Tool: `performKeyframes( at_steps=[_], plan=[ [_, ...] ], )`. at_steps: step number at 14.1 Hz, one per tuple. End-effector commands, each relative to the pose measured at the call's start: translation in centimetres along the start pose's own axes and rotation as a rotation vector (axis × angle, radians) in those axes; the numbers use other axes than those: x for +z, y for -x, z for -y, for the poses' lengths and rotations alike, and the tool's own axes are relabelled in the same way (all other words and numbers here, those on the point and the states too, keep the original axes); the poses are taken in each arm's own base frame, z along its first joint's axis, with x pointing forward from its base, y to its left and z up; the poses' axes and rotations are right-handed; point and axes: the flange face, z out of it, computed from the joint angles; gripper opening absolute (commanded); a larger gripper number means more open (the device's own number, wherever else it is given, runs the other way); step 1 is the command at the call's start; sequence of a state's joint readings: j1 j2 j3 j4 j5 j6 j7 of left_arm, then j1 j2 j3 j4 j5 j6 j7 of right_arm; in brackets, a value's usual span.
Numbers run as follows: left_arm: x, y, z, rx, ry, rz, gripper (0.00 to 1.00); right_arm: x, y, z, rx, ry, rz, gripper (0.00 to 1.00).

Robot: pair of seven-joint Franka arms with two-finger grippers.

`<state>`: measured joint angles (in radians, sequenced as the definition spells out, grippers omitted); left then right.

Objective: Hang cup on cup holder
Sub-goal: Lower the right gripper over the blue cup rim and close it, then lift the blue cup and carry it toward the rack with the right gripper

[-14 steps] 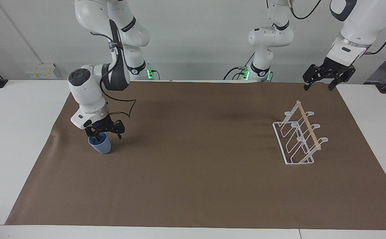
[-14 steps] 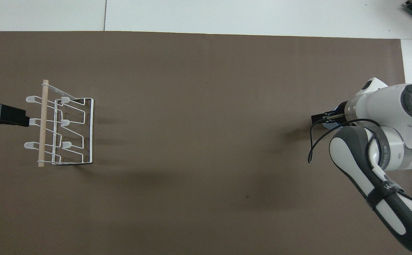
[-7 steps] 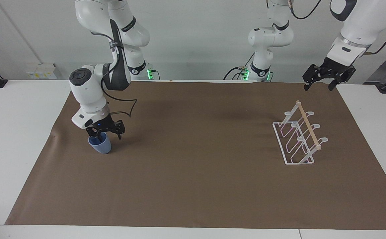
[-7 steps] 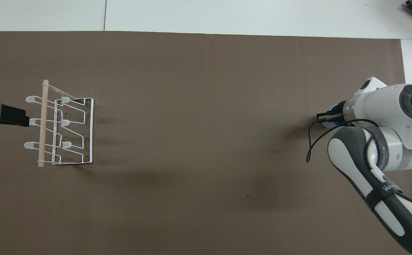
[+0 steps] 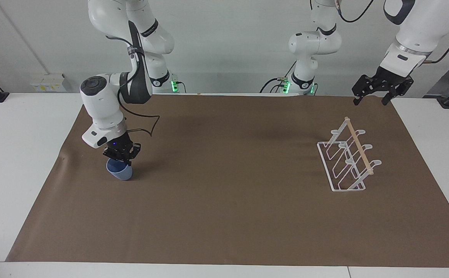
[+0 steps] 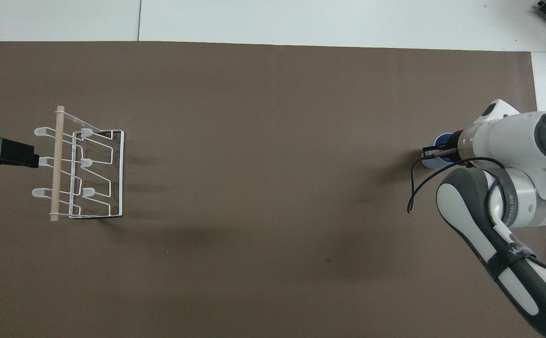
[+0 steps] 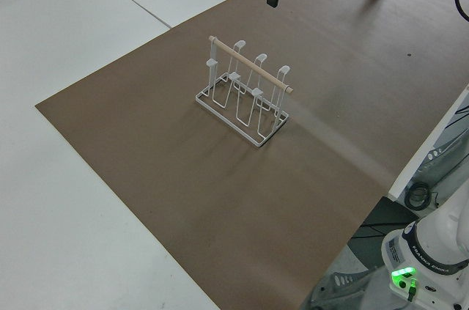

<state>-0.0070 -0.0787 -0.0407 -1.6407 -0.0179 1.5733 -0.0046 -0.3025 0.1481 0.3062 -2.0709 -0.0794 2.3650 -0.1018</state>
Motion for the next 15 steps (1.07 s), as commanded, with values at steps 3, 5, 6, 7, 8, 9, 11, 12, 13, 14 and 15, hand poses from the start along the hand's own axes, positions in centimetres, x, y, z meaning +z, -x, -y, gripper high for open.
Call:
performKeyframes(
  at_steps=[3,5,6,7,8,9,11,12,13,14,15],
  plan=[
    [-0.1,0.9,0.3,-0.002,-0.016,0.005,1.0,-5.1,-2.6,1.7,-0.049,-0.01,0.021,0.0],
    [-0.1,0.9,0.3,-0.002,-0.016,0.005,1.0,-10.2,-4.3,3.3,-0.075,-0.014,0.057,0.0],
    [-0.1,0.9,0.3,-0.002,-0.016,0.005,1.0,-12.4,-4.6,3.9,-0.084,-0.011,0.058,0.0],
    [-0.1,0.9,0.3,-0.002,-0.016,0.005,1.0,-15.0,-4.4,4.1,-0.084,-0.006,0.053,0.0],
    [-0.1,0.9,0.3,-0.002,-0.016,0.005,1.0,-17.4,-4.3,5.4,-0.106,-0.002,0.046,0.0],
    [-0.1,0.9,0.3,-0.002,-0.016,0.005,1.0,-20.2,-4.2,6.8,-0.128,-0.002,0.037,0.0],
    [-0.1,0.9,0.3,-0.002,-0.016,0.004,1.0,-24.5,-4.4,9.4,-0.167,-0.009,0.021,0.0],
    [-0.1,0.9,0.3,-0.002,-0.016,0.005,1.0,-25.1,-4.3,10.3,-0.181,-0.011,0.02,0.0],
    [-0.1,0.9,0.3,-0.002,-0.016,0.005,1.0,-25.1,-4.2,11.2,-0.196,-0.02,0.02,0.0],
    [-0.1,0.9,0.3,-0.002,-0.016,0.005,1.0,-25.2,-4.0,12.4,-0.202,-0.061,0.021,0.0],
    [-0.1,0.9,0.3,-0.002,-0.016,0.005,1.0,-25.3,-3.7,13.3,-0.189,-0.111,0.017,0.0]
  ],
)
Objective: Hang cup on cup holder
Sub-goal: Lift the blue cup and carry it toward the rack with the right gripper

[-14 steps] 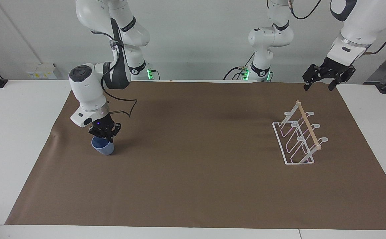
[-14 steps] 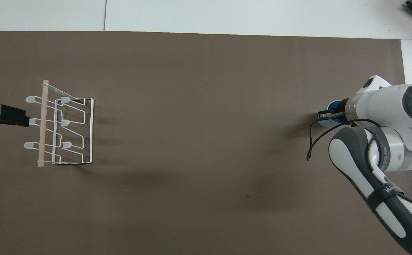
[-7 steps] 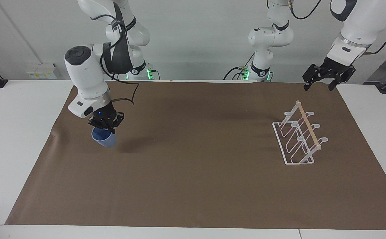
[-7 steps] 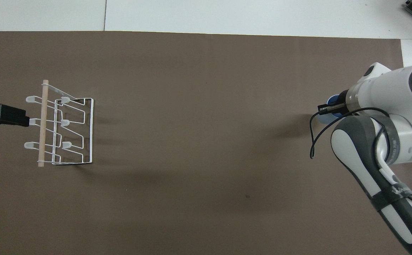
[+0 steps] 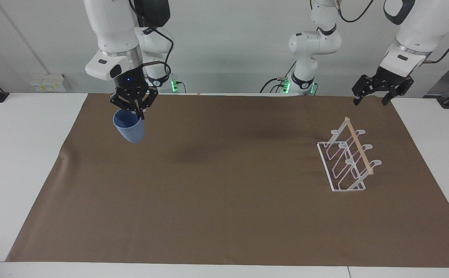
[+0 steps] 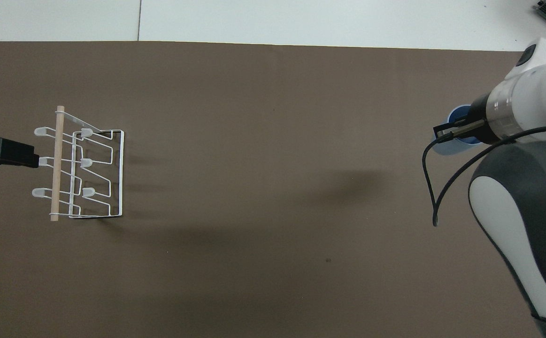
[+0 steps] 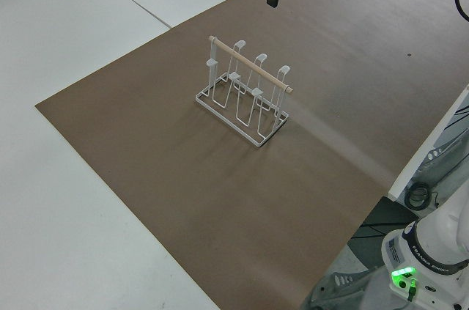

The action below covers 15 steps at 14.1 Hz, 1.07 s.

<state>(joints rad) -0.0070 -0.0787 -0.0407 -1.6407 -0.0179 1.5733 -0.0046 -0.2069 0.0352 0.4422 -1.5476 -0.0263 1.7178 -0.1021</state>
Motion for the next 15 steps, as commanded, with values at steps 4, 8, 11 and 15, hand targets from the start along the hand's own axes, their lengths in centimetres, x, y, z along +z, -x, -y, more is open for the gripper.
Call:
performKeyframes(
  at_steps=[4,8,11,15],
  plan=[
    [-0.2,0.9,0.1,0.001,-0.016,0.001,1.0,2.2,1.1,3.3,0.058,-0.273,0.035,0.0],
    [-0.1,0.9,0.1,0.001,-0.016,0.004,1.0,4.5,1.1,7.2,0.178,-0.428,0.021,0.0],
    [0.2,1.5,-0.3,-0.037,0.029,0.024,1.0,5.5,0.2,13.4,0.323,-0.515,-0.034,0.0],
    [2.0,3.0,-2.1,-0.394,0.203,0.101,1.0,6.6,-1.0,17.8,0.489,-0.65,-0.049,0.0]
  ],
)
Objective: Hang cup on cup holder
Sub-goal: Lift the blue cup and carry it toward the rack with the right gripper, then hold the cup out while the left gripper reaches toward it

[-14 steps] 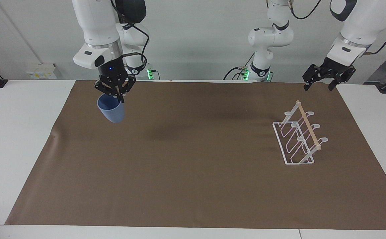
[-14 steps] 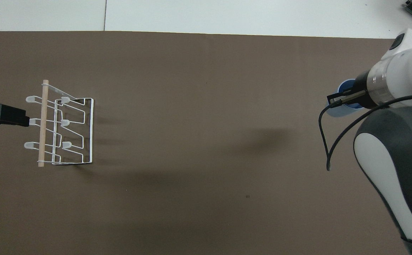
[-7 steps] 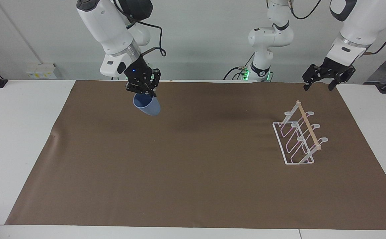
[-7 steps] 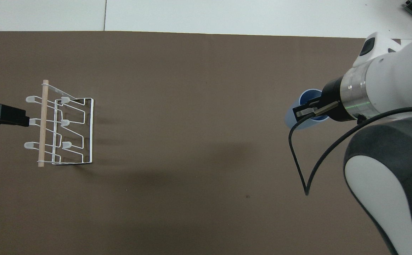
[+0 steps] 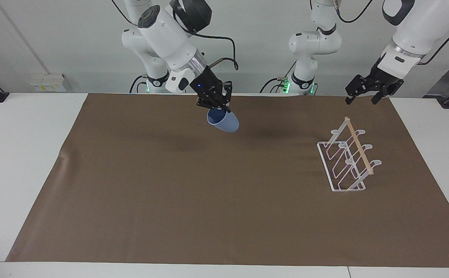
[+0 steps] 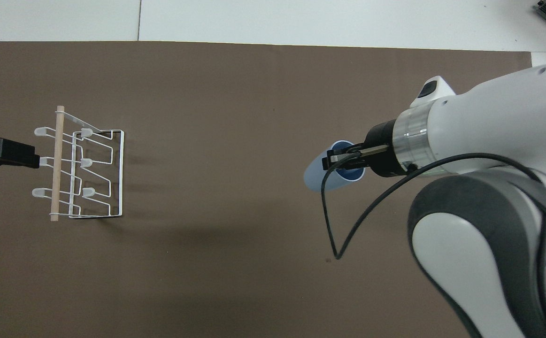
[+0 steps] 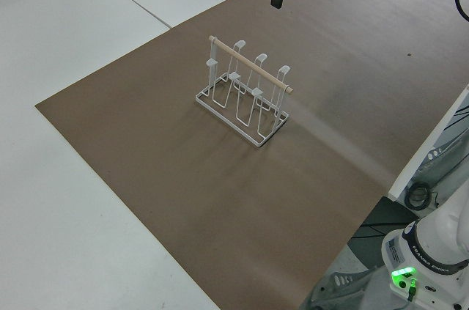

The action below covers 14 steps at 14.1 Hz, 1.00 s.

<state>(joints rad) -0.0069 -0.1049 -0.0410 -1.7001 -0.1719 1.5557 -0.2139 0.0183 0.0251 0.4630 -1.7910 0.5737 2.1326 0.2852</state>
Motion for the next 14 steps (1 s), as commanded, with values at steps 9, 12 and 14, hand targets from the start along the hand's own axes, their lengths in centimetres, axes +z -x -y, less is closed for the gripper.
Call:
performKeyframes(
  at_steps=[9,12,14],
  plan=[
    [3.6,3.9,-1.7,-1.26,0.439,0.275,1.0,5.7,0.6,6.4,0.342,-0.299,-0.057,0.0],
    [4.8,5.3,-2.4,-1.329,0.428,0.307,1.0,5.3,0.1,6.9,0.457,-0.341,-0.031,0.0],
    [5.2,5.0,-2.1,-1.397,0.496,0.304,1.0,5.3,0.1,6.9,0.496,-0.375,-0.012,0.0]
  ],
)
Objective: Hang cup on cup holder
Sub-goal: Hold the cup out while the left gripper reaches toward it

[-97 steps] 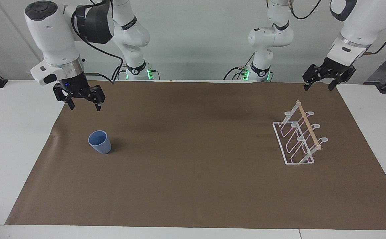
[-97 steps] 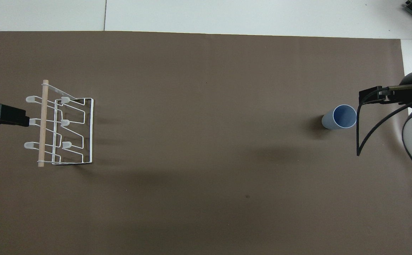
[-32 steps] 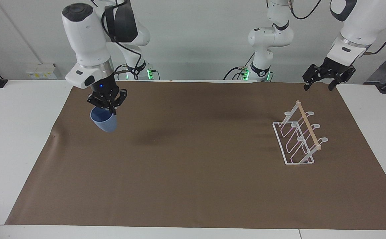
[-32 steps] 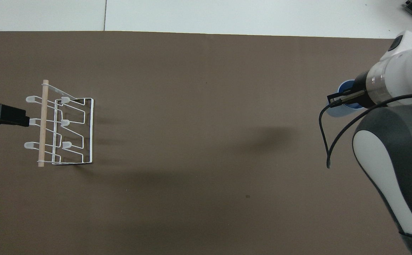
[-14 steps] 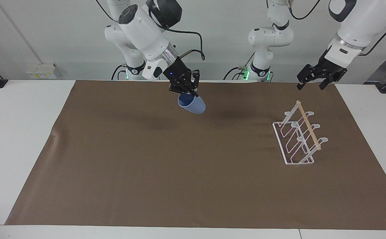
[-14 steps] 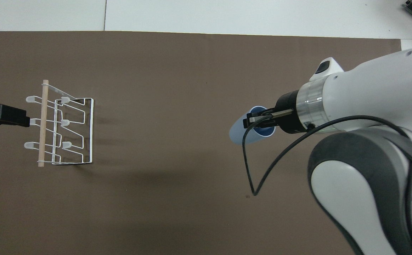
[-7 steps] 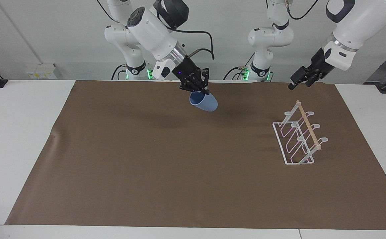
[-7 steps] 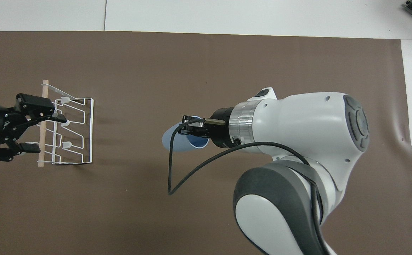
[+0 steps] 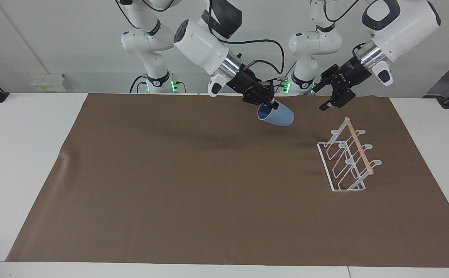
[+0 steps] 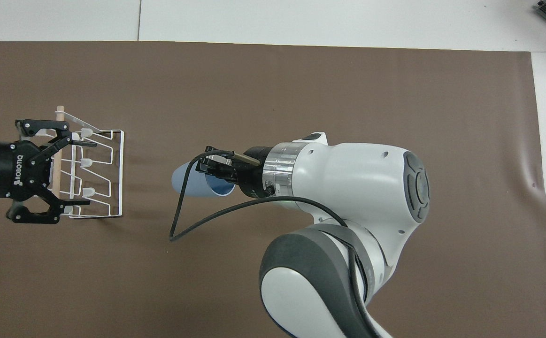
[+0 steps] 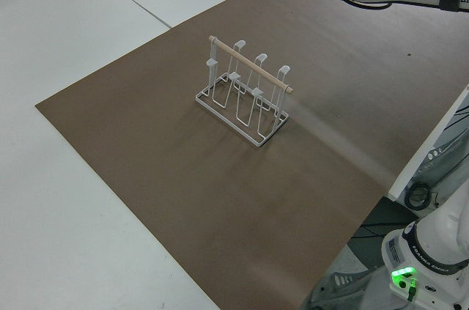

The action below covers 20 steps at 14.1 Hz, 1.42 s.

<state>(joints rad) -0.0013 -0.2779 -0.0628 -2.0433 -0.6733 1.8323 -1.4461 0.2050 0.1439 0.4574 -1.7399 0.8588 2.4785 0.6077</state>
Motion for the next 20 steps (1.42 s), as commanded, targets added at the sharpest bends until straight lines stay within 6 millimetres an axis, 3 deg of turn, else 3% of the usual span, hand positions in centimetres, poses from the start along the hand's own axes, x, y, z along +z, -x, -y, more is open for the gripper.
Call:
performKeyframes(
  at_steps=[1,7,10,12,16,20],
  plan=[
    [0.6,-0.6,1.3,-0.092,0.07,0.06,1.0,0.0,-0.4,0.6,0.09,-0.057,0.034,0.0],
    [3.0,2.5,1.7,-0.112,0.117,0.118,1.0,-0.1,-0.5,0.7,0.139,-0.066,0.039,0.0],
    [3.3,2.6,1.7,-0.11,0.131,0.111,1.0,0.0,-0.4,0.6,0.138,-0.063,0.04,0.0],
    [4.9,3.7,2.7,-0.087,0.12,0.108,1.0,0.0,-0.4,0.6,0.136,-0.063,0.04,0.0],
    [6.6,2.7,2.5,-0.107,0.153,0.089,1.0,-0.1,-0.5,0.6,0.136,-0.063,0.038,0.0],
    [7.2,3.7,2.6,-0.101,0.162,0.099,1.0,-0.1,-0.5,0.6,0.134,-0.062,0.038,0.0]
  ],
)
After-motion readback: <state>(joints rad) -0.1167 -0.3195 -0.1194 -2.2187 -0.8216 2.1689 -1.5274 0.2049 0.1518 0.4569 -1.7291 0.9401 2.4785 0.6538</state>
